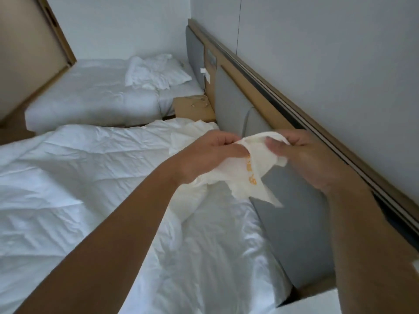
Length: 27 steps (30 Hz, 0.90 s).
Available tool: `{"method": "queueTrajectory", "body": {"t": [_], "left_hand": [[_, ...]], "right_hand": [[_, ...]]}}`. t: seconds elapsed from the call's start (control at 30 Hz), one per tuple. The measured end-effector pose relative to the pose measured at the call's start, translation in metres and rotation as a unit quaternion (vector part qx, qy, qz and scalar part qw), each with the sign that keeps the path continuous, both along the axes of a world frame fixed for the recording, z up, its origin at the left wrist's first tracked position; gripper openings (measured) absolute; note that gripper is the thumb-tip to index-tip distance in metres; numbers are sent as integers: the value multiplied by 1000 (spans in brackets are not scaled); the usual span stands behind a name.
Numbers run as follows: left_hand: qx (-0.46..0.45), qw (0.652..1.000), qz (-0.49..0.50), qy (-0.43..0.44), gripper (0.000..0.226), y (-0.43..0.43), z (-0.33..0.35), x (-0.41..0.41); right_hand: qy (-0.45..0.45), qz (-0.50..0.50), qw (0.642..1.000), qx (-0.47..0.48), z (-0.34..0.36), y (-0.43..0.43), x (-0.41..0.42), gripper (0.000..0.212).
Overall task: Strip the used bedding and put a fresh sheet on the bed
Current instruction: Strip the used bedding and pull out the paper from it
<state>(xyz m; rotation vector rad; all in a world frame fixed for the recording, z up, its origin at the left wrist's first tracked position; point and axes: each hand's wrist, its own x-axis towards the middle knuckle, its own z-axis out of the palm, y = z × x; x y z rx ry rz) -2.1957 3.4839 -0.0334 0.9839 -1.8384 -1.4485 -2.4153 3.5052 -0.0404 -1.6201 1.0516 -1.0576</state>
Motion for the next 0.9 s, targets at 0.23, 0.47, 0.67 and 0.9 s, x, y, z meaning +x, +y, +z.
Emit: {"method": "queueTrajectory", "body": {"t": [0.23,0.47,0.67,0.9], "left_hand": [[73,993,-87,-23,34,8,-15,13],[73,990,10,122,23,1,20,16],[45,981,47,183,13,-23,46,35],[-34,989,-129,-67,48,-56,26,80]], "right_hand": [[-3,-20,1000,-11,32,9,9,27],[-21,144,979,142,27,4,6,60],[-88,176,968,158,14,-16,41,51],[-129,-10,991,32,68,-49,99,35]]}}
